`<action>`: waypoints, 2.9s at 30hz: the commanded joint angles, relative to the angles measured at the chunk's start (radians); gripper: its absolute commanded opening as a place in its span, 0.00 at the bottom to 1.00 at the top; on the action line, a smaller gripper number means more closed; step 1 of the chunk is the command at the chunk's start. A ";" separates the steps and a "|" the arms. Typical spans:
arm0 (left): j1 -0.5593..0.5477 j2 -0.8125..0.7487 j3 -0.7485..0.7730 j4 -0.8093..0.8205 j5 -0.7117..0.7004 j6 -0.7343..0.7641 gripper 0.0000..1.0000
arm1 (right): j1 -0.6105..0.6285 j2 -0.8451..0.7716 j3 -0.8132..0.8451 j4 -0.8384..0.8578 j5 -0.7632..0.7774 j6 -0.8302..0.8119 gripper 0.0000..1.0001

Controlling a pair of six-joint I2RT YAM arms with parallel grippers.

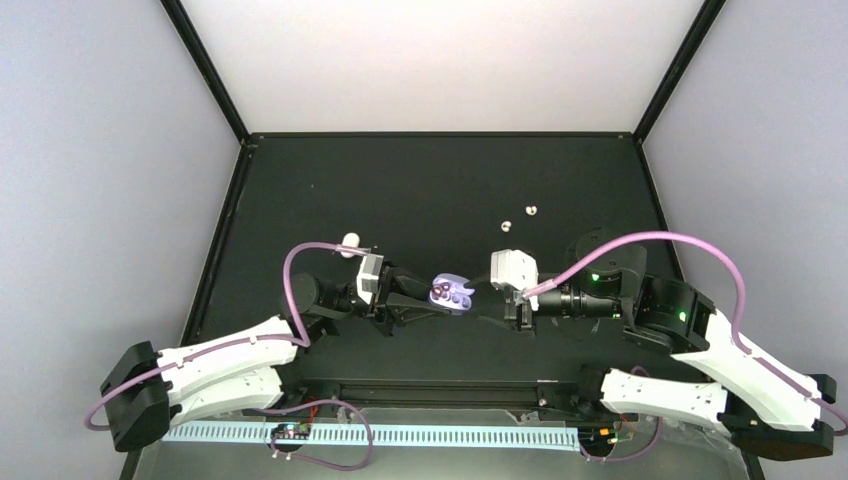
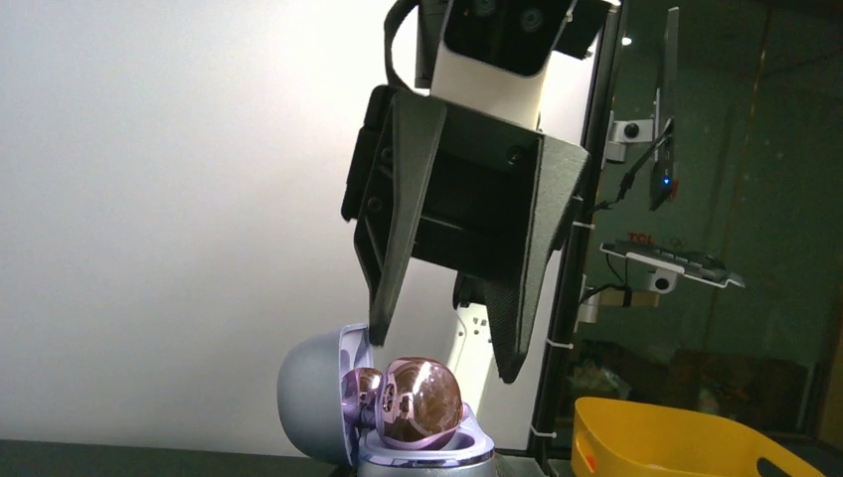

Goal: Insert the wireless bluetooth earbuds into the charging case
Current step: Pick up the earbud from the charging case.

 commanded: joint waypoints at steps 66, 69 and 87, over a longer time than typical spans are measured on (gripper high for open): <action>0.001 0.066 0.034 0.023 0.014 -0.024 0.02 | 0.041 0.067 0.019 0.029 0.035 0.011 0.01; 0.001 0.062 0.031 0.012 0.013 -0.011 0.02 | 0.041 0.059 0.030 0.042 0.041 0.050 0.01; 0.001 -0.039 0.009 -0.042 -0.014 0.114 0.02 | -0.181 -0.002 0.005 0.318 -0.383 0.483 0.01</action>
